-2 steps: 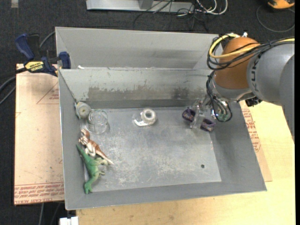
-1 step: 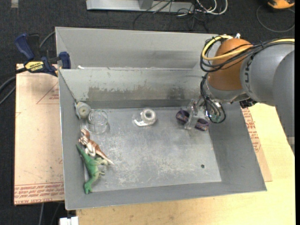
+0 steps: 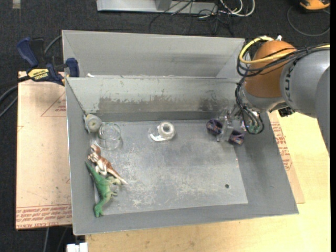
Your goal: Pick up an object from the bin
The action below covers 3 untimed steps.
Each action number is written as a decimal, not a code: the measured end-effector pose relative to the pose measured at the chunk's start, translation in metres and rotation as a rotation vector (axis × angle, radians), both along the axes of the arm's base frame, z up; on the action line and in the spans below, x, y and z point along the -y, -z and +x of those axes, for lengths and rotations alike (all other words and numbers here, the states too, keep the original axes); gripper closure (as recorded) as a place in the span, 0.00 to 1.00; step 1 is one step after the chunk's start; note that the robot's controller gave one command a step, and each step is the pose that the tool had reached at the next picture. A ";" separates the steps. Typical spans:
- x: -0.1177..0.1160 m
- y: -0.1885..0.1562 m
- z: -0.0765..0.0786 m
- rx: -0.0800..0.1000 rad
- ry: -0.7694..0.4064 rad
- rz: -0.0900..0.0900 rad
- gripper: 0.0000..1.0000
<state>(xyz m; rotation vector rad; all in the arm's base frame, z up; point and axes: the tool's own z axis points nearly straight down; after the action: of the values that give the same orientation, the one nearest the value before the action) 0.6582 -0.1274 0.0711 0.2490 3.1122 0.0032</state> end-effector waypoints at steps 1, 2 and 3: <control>-0.013 0.001 -0.012 -0.004 0.004 0.002 1.00; -0.013 0.001 -0.012 -0.004 0.004 0.002 1.00; -0.006 0.000 -0.003 0.001 -0.006 0.002 1.00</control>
Offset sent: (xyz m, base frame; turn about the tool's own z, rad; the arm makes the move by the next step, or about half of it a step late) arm 0.0000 0.0000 0.0000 0.0000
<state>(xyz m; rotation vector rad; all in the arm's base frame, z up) 0.6552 -0.1210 0.0713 0.2403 3.1125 0.0061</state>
